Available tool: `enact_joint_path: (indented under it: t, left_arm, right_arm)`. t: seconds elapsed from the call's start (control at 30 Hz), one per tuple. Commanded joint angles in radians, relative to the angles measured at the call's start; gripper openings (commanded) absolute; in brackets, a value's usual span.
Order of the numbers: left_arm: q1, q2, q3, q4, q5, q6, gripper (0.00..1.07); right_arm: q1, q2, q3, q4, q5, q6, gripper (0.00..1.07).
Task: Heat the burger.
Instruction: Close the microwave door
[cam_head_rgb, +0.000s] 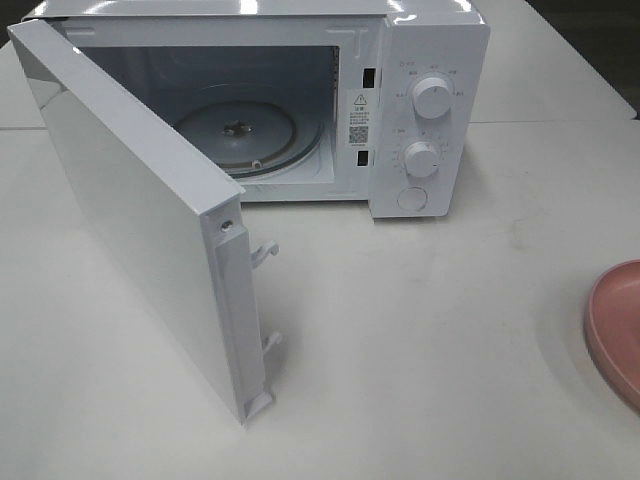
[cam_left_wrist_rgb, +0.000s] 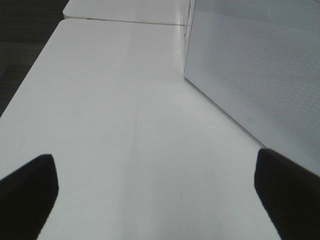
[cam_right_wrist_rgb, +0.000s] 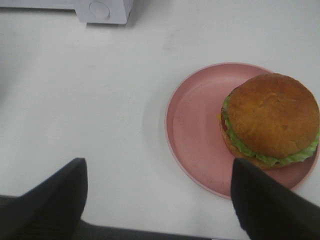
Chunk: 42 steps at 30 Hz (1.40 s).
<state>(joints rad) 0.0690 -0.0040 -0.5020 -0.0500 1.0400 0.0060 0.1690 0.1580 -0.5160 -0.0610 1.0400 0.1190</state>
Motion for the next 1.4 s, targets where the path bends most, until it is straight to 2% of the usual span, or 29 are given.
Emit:
enact_joint_path:
  t: [0.03,0.3,1.4]
  left_arm:
    - [0.004,-0.024,0.004,0.003,-0.006,0.000,1.00]
    - [0.004,-0.024,0.004,0.003,-0.006,0.000,1.00]
    - [0.004,-0.023,0.004,0.003,-0.006,0.000,1.00]
  right_arm:
    - [-0.023,-0.074,0.003,0.012,-0.002,-0.025,0.76]
    - [-0.023,-0.191,0.003,0.013,-0.002,-0.028,0.76]
    - [-0.023,-0.190,0.003,0.013,-0.002,-0.028,0.75]
